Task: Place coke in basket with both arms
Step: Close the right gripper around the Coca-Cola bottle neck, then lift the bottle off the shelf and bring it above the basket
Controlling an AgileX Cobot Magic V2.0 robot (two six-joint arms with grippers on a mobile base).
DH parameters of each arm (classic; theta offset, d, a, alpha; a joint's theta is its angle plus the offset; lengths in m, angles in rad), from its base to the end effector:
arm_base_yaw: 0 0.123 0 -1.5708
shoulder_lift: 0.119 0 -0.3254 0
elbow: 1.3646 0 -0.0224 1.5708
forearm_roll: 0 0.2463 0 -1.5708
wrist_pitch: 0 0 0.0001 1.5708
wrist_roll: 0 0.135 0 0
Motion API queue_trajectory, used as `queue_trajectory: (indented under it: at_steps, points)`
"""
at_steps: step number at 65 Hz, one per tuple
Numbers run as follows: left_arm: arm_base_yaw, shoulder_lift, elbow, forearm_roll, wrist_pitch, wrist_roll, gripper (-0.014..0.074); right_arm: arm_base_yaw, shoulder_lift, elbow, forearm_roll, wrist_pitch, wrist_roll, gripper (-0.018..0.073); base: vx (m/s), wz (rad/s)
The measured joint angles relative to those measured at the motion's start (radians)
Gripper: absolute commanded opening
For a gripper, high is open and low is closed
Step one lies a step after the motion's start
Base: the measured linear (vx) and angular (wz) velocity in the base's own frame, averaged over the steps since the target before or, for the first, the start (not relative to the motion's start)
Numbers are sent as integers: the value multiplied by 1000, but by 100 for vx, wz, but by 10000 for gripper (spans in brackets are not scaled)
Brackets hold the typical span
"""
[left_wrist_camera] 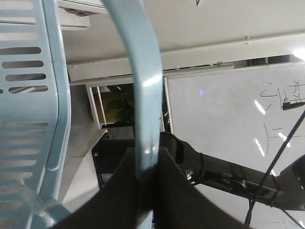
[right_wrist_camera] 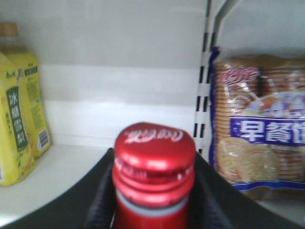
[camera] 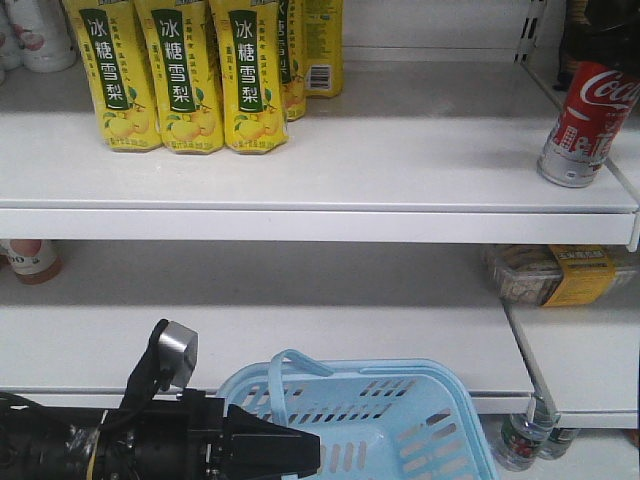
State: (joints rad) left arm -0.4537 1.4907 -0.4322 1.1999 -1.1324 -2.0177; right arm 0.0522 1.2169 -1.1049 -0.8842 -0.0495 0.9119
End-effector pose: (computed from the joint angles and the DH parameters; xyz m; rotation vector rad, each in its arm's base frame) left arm 0.1650 -0.2071 0.2350 0.0290 2.3015 -1.9378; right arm 0.3053 0.0210 0.4566 -0.0488 1.5642 0.0933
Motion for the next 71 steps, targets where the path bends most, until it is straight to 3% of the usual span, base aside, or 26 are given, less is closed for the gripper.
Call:
queue_trajectory:
  at_steps: [20,34,41,47,56,62,71]
  points:
    - [0,0,0,0,0,0,-8,0,-324,147,0,-9,74,-8,0,0]
    - [0,0,0,0,0,0,-8,0,-544,304,-31,-95,249,-6,0,0]
    - [0,0,0,0,0,0,-8,0,-575,400,-168,-231,442,-5,0,0]
    - [0,0,0,0,0,0,-8,0,-547,468,-400,-392,681,-5,0,0]
    - [0,0,0,0,0,0,-8,1,-452,506,-739,-624,954,-3,0,0]
    - [0,0,0,0,0,0,-8,1,-380,508,-861,-722,1026,-3,0,0]
    - [0,0,0,0,0,0,-8,1,-266,508,-908,-793,1053,-2,0,0]
